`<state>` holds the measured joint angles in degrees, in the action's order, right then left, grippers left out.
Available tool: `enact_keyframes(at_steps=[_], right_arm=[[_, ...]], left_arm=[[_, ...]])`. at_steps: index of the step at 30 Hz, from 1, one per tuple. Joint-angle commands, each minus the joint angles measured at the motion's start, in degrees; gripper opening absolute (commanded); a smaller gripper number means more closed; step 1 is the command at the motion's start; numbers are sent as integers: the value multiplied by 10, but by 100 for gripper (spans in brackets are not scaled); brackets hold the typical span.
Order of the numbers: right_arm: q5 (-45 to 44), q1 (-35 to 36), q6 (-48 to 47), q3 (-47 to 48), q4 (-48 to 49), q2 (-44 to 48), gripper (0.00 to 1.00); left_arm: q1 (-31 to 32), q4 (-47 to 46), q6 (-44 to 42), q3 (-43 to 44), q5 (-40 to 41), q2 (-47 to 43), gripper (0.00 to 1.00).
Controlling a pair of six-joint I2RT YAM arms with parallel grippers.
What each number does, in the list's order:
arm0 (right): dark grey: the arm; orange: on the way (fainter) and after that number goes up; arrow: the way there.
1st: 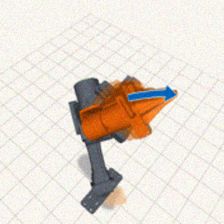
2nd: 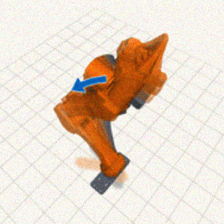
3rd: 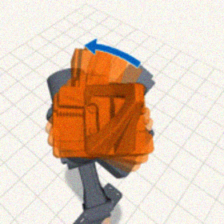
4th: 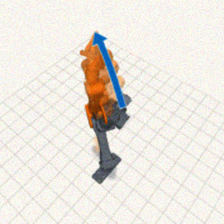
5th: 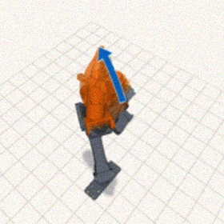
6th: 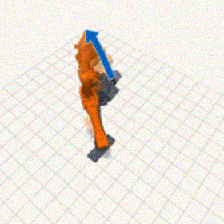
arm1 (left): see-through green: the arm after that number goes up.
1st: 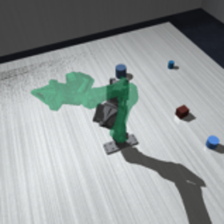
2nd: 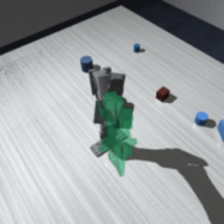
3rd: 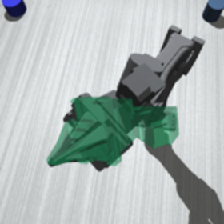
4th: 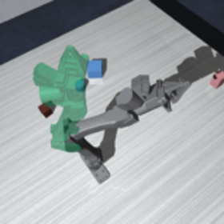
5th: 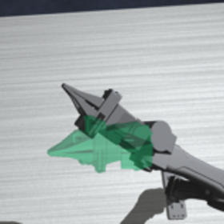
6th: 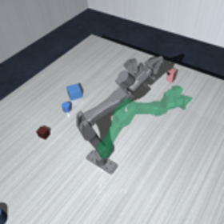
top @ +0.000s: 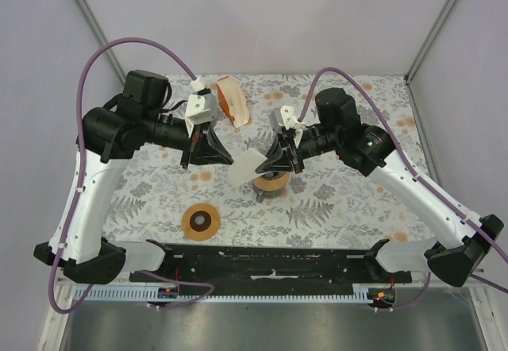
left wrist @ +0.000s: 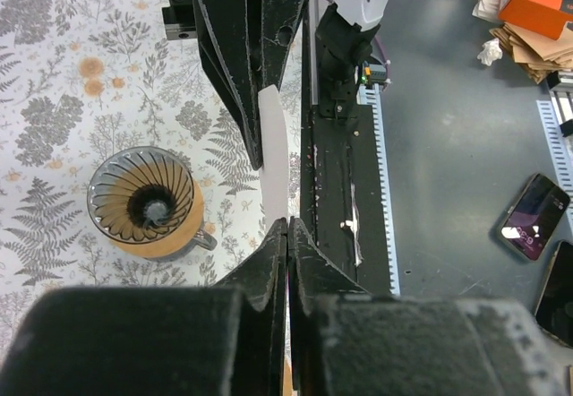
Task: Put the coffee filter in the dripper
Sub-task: Pick up the coffee filter from the coffee filter holder.
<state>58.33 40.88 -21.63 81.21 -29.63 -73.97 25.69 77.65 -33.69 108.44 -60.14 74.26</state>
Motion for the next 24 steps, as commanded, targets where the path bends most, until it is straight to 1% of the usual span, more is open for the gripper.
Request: enact_keyframes(at_steps=[1,6,14,16,18,19,21,22,23,24], right_arm=[[-1,3,-1,21,2,0,0],[0,2,0,22,3,-6,0],[-9,2,-3,20,2,-6,0],[-32,2,0,19,3,-6,0],[-92,2,21,21,13,-6,0],[-135,2,34,21,23,-4,0],[-236,2,63,11,57,8,0],[-300,2,80,-1,83,21,0],[-375,1,100,-16,118,33,0],[-437,2,112,-30,147,49,0]], left_arm=[[1,-12,46,2,-1,2,2],[1,-41,75,4,34,5,2],[1,-55,86,4,30,13,2],[1,-51,81,5,18,13,2],[1,-42,75,7,12,12,3],[1,-43,77,11,20,11,11],[0,-65,117,25,64,8,33],[-1,-85,143,33,98,6,45],[-3,-110,176,40,149,7,55],[-5,-132,209,48,210,6,61]])
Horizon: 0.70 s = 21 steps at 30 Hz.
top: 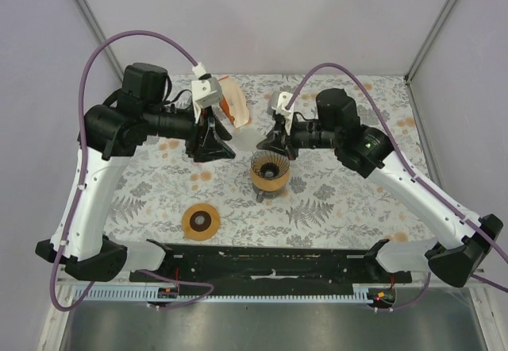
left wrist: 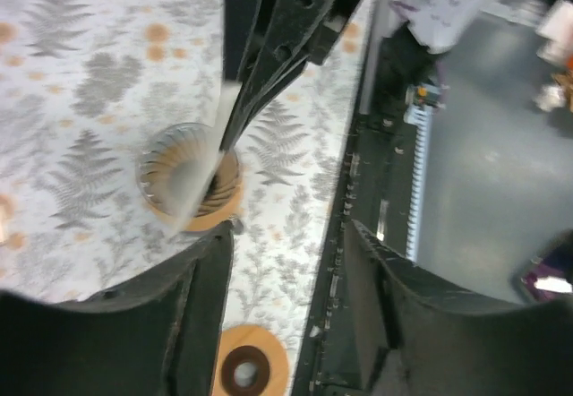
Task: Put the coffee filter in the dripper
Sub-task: Pick up the coffee filter from the coffee filter holder.
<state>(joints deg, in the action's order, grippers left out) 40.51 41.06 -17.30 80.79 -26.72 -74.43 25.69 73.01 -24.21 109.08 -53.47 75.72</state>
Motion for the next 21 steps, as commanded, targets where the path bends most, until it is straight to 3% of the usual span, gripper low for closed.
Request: enact_keyframes(at_steps=[1,3,5,10,14,16,21], right_arm=[[-315,0,73,-42,158,67,0],[-385,2,64,-76,237,96,0],[-428,16,28,-113,325,117,0],[-594,72,-155,-199,611,103,0],[-707,123,-394,-201,834,24,0],[-726,141,-499,-190,942,-18,0],[-707,184,-664,-170,1052,-79,0]], left_arm=[[-7,-110,143,49,203,-8,67],[-12,-141,190,70,318,0,77],[-12,-142,201,105,351,19,80],[-17,-178,325,162,247,49,86],[-27,-218,384,194,177,66,88],[-27,-228,391,199,157,72,88],[-27,-255,422,198,98,80,89]])
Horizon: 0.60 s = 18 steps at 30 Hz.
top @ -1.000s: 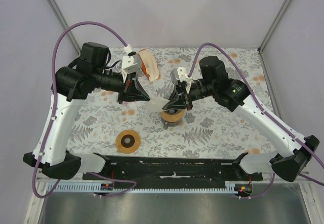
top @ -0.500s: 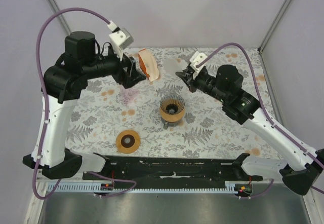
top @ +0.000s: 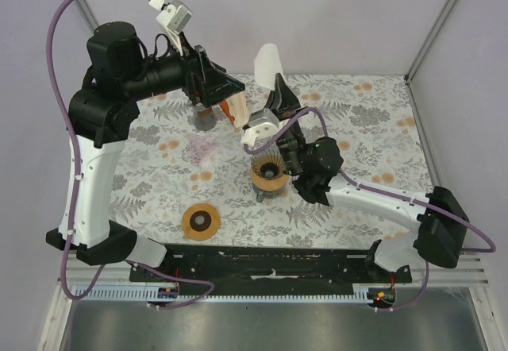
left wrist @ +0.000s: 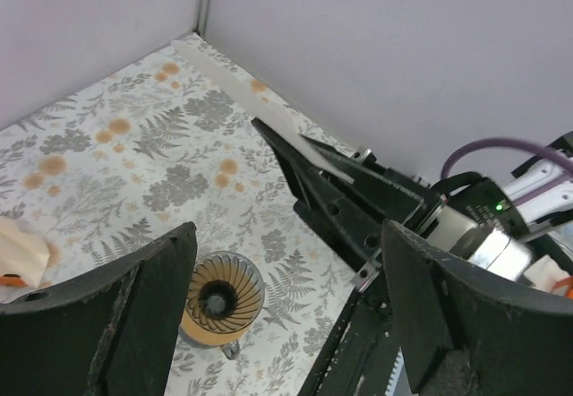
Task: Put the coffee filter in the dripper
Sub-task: Pick up the coffee filter from the coffee filter holder.
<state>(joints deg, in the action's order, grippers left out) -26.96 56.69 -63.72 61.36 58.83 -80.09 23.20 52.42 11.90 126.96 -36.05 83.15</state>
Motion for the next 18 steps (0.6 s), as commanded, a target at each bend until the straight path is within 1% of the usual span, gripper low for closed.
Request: enact_keyframes(at_steps=[1,4,6,9,12,13,14,15,16,17,18], right_arm=[[-34,33,-219,30,211,-34,0],[-30,51,-277,45,254,-60,0],[-28,62,-306,54,261,-73,0],[-27,72,-315,60,255,-87,0],[-19,83,-312,53,247,-83,0],[-17,84,-308,52,238,-81,0],[-17,88,-301,52,231,-80,0],[-16,89,-297,52,224,-79,0],[-17,90,-292,51,220,-77,0],[-17,89,-289,51,219,-75,0],[-20,89,-285,48,217,-74,0]], left_arm=[[-3,-55,63,16,-85,6,89],[-2,-57,62,-5,-82,5,89],[-1,-57,60,-20,-83,7,90],[-1,-56,41,-27,-97,9,90],[0,-45,19,-30,-88,8,90],[0,-45,15,-33,-83,7,81],[0,-43,11,-35,-82,7,62],[-1,-42,8,-36,-83,6,34],[-1,-42,6,-37,-82,7,9],[-1,-37,1,-37,-82,7,2],[-1,-33,-5,-38,-82,4,2]])
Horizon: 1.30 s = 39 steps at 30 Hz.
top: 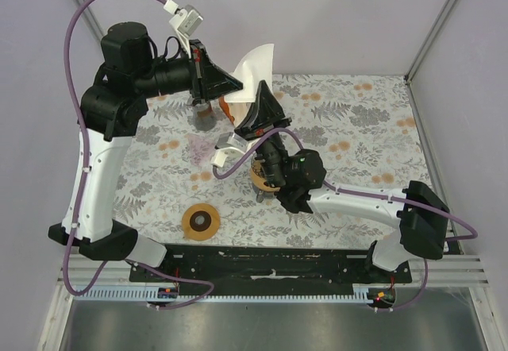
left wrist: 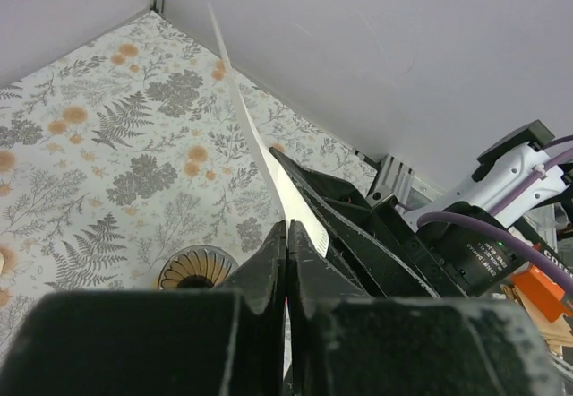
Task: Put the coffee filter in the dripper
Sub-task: Pick up the coffee filter from the coffee filter holder.
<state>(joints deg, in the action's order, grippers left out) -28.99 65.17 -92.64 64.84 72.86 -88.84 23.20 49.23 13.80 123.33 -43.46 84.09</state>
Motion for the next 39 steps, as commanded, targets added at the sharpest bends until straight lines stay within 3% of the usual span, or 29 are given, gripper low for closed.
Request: enact_keyframes(at_steps=[1,4,6,7,8,10,14,21,26,31,34,39], right_arm=[[-2,4,8,9,71,17,0],[5,4,42,-15,7,44,2],[15,4,95,-28,-121,76,33],[24,4,141,-30,-190,98,62],[40,4,189,-31,-273,130,80],[110,0,303,-20,-446,185,98],[395,-49,474,39,-745,266,98],[679,-162,598,228,-988,235,98],[727,-193,610,350,-1123,139,95],[734,-192,628,416,-1191,64,83],[730,-193,632,417,-1192,54,68],[709,-192,639,411,-1191,53,10]], left_arm=[[-1,3,-30,-1,-8,-6,2],[-1,16,-52,2,-7,-12,2],[0,31,-75,7,7,-16,2],[-1,39,-96,9,14,-15,2],[-1,52,-115,12,22,-16,2],[-1,78,-172,17,41,-17,2],[-1,145,-310,17,56,-24,2],[28,306,-531,-16,38,-38,2],[59,359,-600,-43,42,-52,2],[82,361,-607,-61,58,-60,2],[91,361,-606,-63,61,-61,2],[93,362,-601,-50,49,-60,2]])
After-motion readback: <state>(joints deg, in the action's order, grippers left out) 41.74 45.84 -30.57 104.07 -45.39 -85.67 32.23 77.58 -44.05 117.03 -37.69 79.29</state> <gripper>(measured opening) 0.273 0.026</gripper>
